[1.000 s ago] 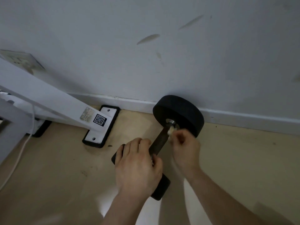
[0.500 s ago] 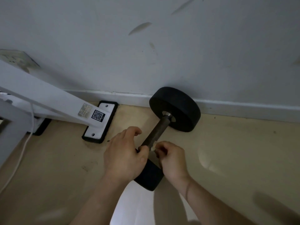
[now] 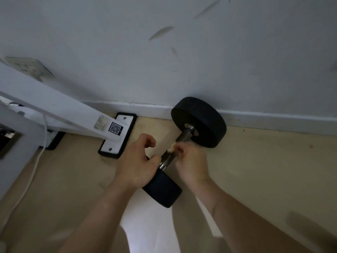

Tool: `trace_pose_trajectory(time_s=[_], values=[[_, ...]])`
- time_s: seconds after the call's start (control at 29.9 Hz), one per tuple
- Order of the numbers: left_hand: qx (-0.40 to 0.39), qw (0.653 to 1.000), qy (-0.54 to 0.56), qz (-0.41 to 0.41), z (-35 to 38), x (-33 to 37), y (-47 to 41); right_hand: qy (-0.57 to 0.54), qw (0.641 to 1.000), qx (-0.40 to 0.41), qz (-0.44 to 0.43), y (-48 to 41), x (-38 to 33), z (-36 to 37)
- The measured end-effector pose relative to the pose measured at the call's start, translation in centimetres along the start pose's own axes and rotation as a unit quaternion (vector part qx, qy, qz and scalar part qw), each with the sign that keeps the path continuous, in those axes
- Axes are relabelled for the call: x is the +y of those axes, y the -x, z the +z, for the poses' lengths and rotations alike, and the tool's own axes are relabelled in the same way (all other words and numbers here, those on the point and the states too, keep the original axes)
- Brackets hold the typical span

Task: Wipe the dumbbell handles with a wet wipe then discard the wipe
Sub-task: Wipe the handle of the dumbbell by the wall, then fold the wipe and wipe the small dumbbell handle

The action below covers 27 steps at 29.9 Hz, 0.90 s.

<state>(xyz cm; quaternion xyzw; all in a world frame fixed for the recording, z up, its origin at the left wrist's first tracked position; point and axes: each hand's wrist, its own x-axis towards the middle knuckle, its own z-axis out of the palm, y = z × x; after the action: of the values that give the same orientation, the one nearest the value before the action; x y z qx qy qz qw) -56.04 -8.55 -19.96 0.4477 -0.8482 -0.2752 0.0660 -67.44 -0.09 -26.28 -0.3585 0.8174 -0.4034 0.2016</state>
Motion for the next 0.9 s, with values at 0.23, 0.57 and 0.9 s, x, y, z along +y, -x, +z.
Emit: trace_pose_trajectory(time_s=[0.23,0.57,0.9], values=[[0.008,1.0,-0.018,0.012,0.1,-0.3,0.0,-0.357,0.9,-0.153,0.196,2.3,-0.2,-3.6],[-0.002,0.984,0.177,-0.013,-0.6,1.7,1.0,-0.438,0.858,-0.225,0.145,5.7,-3.9,-16.0],[-0.235,0.798,0.553,0.041,1.5,17.7,8.8,-0.307,0.942,-0.067,0.119,10.5,-4.5,-24.4]])
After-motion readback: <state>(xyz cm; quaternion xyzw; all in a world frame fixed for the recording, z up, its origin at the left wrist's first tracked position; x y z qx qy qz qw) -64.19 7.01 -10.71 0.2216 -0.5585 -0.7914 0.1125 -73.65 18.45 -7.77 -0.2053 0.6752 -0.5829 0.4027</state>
